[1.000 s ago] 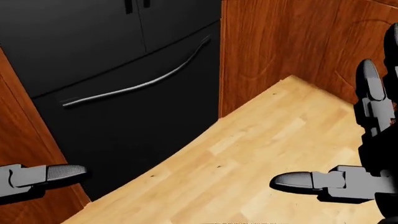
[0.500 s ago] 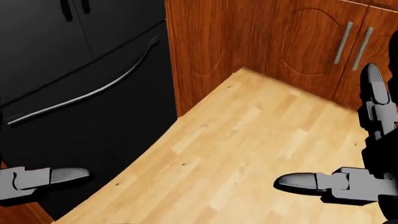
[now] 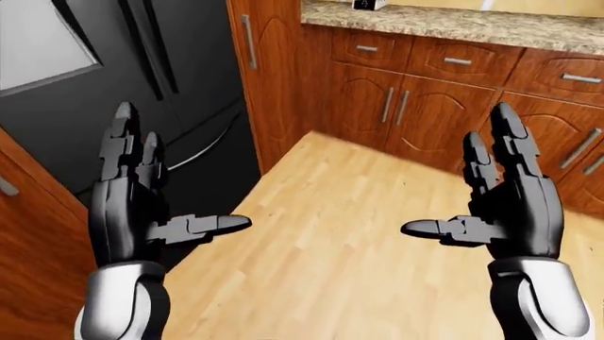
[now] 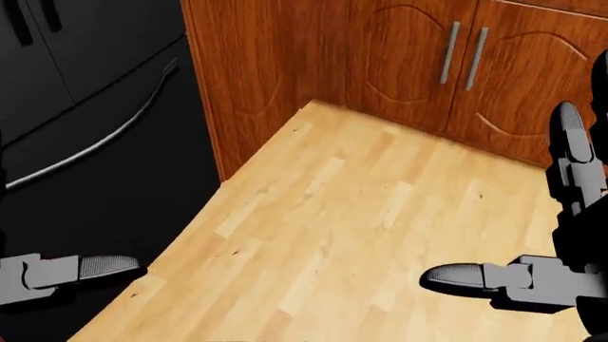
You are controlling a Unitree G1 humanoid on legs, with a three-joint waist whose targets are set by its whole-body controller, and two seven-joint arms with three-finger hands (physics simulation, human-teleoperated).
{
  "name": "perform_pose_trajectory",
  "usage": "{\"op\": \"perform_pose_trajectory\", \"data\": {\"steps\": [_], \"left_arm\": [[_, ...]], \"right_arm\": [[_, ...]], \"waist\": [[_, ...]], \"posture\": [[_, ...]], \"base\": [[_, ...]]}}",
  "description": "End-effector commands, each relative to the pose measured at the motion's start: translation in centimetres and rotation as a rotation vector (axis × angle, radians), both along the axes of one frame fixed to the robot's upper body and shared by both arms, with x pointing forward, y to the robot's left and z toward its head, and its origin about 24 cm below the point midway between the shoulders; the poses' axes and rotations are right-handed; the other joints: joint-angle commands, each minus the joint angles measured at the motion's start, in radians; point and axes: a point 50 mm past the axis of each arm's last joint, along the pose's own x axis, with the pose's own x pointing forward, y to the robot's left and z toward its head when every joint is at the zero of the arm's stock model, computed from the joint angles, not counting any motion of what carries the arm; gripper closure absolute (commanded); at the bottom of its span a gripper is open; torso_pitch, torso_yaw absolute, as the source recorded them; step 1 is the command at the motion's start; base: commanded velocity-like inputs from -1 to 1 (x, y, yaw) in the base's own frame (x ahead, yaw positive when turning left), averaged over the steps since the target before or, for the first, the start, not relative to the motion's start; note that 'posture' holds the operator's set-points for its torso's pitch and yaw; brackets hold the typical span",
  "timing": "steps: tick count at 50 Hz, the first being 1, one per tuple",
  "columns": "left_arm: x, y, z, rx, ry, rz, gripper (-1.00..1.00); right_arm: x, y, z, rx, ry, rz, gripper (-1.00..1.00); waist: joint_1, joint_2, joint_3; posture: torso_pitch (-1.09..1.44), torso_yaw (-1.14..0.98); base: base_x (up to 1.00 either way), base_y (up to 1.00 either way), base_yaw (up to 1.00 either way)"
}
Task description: Navigate to the stove.
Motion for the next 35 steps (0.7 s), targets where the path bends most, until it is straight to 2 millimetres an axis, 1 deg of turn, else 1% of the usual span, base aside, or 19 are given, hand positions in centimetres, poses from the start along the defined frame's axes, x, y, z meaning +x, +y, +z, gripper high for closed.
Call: {"op": "perform_pose_trajectory", "data": {"steps": [1,2,3,4,7,10,12,14,15,16,17,20,24,26,27,28,30,32,35], "left_arm": [[-0.27,0.2,0.85,0.011,-0.055,0.012,-1.0],[-0.31,0.11,0.81,0.013,-0.056,0.01,-1.0],[-0.32,0.14,0.77,0.013,-0.054,0.011,-1.0],[-0.32,0.13,0.76,0.013,-0.053,0.01,-1.0],[-0.37,0.14,0.72,0.014,-0.054,0.011,-1.0],[-0.44,0.15,0.78,0.014,-0.056,0.011,-1.0],[-0.43,0.21,0.84,0.011,-0.059,0.014,-1.0],[-0.37,0.11,0.73,0.013,-0.057,0.011,-1.0],[-0.37,0.04,0.7,0.014,-0.055,0.01,-1.0],[-0.37,0.06,0.74,0.014,-0.055,0.01,-1.0],[-0.37,0.04,0.75,0.013,-0.055,0.009,-1.0],[-0.39,0.07,0.86,0.012,-0.058,0.012,-1.0],[-0.26,0.0,0.76,0.014,-0.054,0.006,-1.0],[-0.33,-0.04,0.77,0.015,-0.053,0.006,-1.0],[-0.34,-0.03,0.79,0.016,-0.053,0.006,-1.0],[-0.32,-0.01,0.8,0.015,-0.053,0.007,-1.0],[-0.31,-0.02,0.74,0.016,-0.054,0.006,-1.0],[-0.29,0.01,0.69,0.015,-0.054,0.007,-1.0],[-0.22,0.05,0.64,0.017,-0.055,0.01,-1.0]], "right_arm": [[-0.37,0.32,1.06,-0.011,-0.068,0.016,-1.0],[-0.36,0.31,1.0,-0.011,-0.067,0.015,-1.0],[-0.35,0.33,0.97,-0.011,-0.067,0.016,-1.0],[-0.37,0.32,0.96,-0.011,-0.068,0.016,-1.0],[-0.4,0.34,0.95,-0.011,-0.067,0.015,-1.0],[-0.43,0.31,0.89,-0.01,-0.067,0.015,-1.0],[-0.45,0.29,0.91,-0.01,-0.066,0.013,-1.0],[-0.45,0.28,0.93,-0.01,-0.067,0.014,-1.0],[-0.4,0.27,0.89,-0.01,-0.067,0.015,-1.0],[-0.39,0.25,0.93,-0.01,-0.067,0.014,-1.0],[-0.34,0.25,0.91,-0.011,-0.067,0.014,-1.0],[-0.39,0.26,1.05,-0.011,-0.068,0.015,-1.0],[-0.39,0.31,1.14,-0.013,-0.068,0.015,-1.0],[-0.34,0.32,1.08,-0.013,-0.066,0.016,-1.0],[-0.34,0.31,1.08,-0.013,-0.067,0.015,-1.0],[-0.35,0.28,1.09,-0.012,-0.068,0.015,-1.0],[-0.35,0.3,1.03,-0.013,-0.067,0.015,-1.0],[-0.34,0.26,1.01,-0.01,-0.068,0.013,-1.0],[-0.34,0.28,1.0,-0.012,-0.066,0.013,-1.0]], "waist": [[0.002,0.018,-0.018],[0.007,0.055,-0.035],[0.018,-0.003,-0.014],[0.007,0.017,-0.013],[0.005,-0.005,-0.028],[0.005,-0.036,-0.02],[0.008,-0.066,-0.02],[0.007,-0.12,-0.033],[0.002,-0.137,-0.032],[-0.005,-0.099,-0.022],[0.003,-0.112,-0.026],[0.0,-0.087,-0.029],[0.003,-0.043,-0.01],[0.002,-0.002,-0.014],[0.003,0.033,-0.027],[0.009,0.014,-0.023],[0.006,0.011,-0.013],[0.004,-0.005,-0.023],[0.004,-0.032,-0.022]], "posture": [[0.0,0.0],[0.0,0.0],[0.0,0.0],[0.0,0.0],[0.0,0.0],[0.0,0.0],[0.0,0.0],[0.0,0.0],[0.0,0.0],[0.0,0.0],[0.0,0.0],[0.0,0.0],[0.0,0.0],[0.0,0.0],[0.0,0.0],[0.0,0.0],[0.0,0.0],[0.0,0.0],[0.0,0.0]], "base": [[0.0,0.0,-0.22],[0.0,0.0,-0.22],[0.0,0.0,-0.22],[0.0,0.0,-0.22],[0.0,0.0,-0.22],[0.0,0.0,-0.22],[0.0,0.0,-0.22],[0.0,0.0,-0.21],[0.0,0.0,-0.22],[0.0,0.0,-0.22],[0.0,0.0,-0.22],[0.0,0.0,-0.22],[0.0,0.0,-0.22],[0.0,0.0,-0.22],[0.0,0.0,-0.22],[0.0,0.0,-0.22],[0.0,0.0,-0.21],[0.0,0.0,-0.22],[0.0,0.0,-0.22]]}}
